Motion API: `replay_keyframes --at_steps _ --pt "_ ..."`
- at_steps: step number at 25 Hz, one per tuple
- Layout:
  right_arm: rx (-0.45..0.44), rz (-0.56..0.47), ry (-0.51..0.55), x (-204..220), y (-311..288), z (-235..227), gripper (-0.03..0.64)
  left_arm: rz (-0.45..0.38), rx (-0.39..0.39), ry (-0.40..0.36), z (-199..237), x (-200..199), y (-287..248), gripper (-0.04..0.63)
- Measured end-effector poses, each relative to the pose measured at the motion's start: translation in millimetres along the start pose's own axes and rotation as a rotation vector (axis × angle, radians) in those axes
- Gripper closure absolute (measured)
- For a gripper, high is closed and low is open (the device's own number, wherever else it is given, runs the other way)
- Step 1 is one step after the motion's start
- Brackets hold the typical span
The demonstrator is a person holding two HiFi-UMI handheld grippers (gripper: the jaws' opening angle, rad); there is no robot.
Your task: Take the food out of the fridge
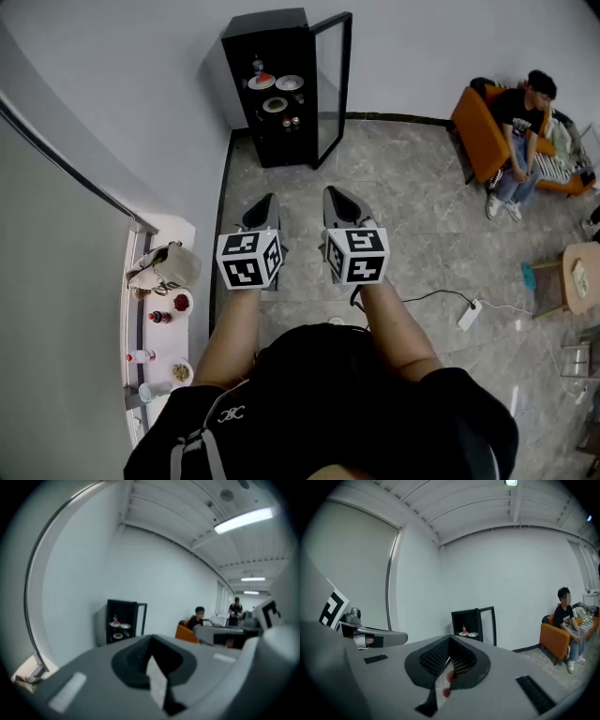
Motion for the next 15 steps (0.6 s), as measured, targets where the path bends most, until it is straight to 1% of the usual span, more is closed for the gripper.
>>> replay_keyframes --at_steps 4,6,10,15 --pt "0.000 -0.001 -0.029 1.6 0.3 -11.3 0.623 -0.001 -0.023 -0.084 -11.1 -0.8 -5.8 0.597" --pt "-0.011 -0.001 -0.054 2.2 0.7 -16.6 0.623 -0.004 -0.017 -0.100 -21.1 -1.8 -9.6 0.597" --pt "-0.020 0.013 -0.056 3.8 -2.3 -29.5 0.623 -0.015 0.005 -0.092 -39.1 -5.4 -20.8 0.596" --pt "-0.018 0.027 -0.021 8.0 -2.2 -45.2 0.623 -0.011 0.012 -0.070 -52.5 0.2 -37.1 0.596"
Point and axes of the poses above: the fingertips, and each gripper's own axes: y backward along the fingers, z to its left, x out of its underside, the point moved 2 cm from there along y, backward along the fingers, and after that the axes turned 4 degrees about x, right-handed, at the moved point
